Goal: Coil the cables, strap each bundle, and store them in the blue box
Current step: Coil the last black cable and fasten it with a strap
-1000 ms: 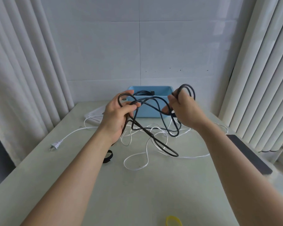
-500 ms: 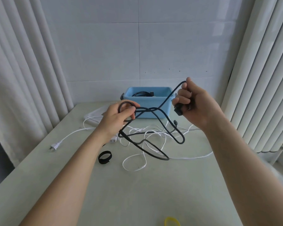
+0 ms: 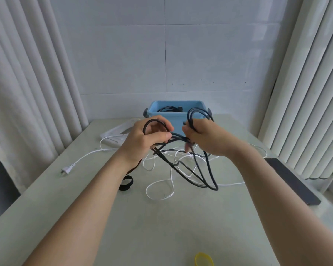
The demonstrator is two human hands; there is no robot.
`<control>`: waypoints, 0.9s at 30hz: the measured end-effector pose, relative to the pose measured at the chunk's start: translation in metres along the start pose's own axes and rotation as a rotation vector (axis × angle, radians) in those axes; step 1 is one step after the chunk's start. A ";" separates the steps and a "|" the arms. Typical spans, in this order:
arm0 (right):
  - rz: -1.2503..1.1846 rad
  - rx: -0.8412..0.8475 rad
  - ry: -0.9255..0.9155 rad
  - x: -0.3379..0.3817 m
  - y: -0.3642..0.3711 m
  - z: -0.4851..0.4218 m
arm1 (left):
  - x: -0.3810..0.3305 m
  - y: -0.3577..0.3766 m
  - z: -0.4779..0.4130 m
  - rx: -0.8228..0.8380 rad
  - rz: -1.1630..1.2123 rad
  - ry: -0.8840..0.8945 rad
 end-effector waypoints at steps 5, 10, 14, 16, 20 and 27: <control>0.072 -0.163 0.026 -0.013 -0.013 0.000 | 0.010 -0.011 -0.008 -0.100 -0.130 0.022; 0.124 -0.224 0.081 -0.025 -0.021 0.000 | 0.021 -0.020 -0.007 0.030 -0.305 -0.049; -0.188 -0.432 0.223 -0.030 -0.030 -0.003 | 0.025 -0.028 -0.007 0.051 -0.304 -0.092; -0.451 -0.491 0.302 -0.031 -0.033 -0.004 | 0.031 -0.031 -0.006 0.048 -0.240 -0.132; -0.796 -0.566 0.450 -0.031 -0.036 -0.006 | 0.044 -0.036 -0.007 0.057 -0.221 -0.188; -0.547 -0.349 0.234 -0.025 -0.030 -0.002 | 0.059 -0.048 -0.017 -0.631 -0.275 -0.134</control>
Point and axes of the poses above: each hand's wrist, its own z-axis away from the middle knuckle, its own y-axis out of the palm, x = y × z, the point moved 1 cm from there along -z, towards the middle knuckle, and after that the axes turned 7 degrees about -x, right-handed, at the moved point
